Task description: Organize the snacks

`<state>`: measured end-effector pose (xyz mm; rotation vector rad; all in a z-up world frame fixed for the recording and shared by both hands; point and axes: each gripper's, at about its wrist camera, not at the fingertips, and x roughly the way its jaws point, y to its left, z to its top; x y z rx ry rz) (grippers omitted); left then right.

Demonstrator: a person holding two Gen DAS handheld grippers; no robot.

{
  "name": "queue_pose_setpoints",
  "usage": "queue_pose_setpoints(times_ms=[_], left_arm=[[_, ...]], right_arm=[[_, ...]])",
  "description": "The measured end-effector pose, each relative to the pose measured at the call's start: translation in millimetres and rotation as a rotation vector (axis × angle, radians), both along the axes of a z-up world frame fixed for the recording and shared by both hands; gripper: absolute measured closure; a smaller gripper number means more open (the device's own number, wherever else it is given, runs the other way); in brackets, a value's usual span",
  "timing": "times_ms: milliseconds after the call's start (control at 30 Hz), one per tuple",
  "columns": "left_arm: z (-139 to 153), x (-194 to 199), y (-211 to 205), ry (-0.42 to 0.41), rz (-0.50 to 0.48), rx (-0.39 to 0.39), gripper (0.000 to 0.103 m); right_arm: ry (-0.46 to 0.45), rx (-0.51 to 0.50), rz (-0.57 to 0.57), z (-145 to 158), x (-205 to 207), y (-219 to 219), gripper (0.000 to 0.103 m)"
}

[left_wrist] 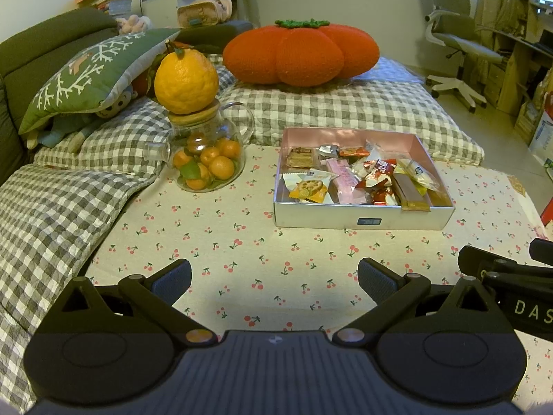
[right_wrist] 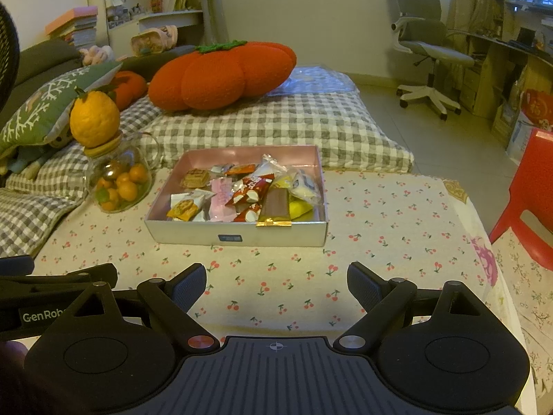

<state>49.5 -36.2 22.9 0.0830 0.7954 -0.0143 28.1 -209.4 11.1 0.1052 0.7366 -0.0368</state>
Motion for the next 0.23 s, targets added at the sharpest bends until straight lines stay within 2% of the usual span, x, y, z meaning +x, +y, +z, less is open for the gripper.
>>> queue_pose_setpoints(times_ms=[233], left_arm=[[-1.6,0.4,1.0,0.003,-0.001,0.001,0.000]], right_arm=[[0.001,-0.001,0.001,-1.2,-0.1,1.0,0.012]])
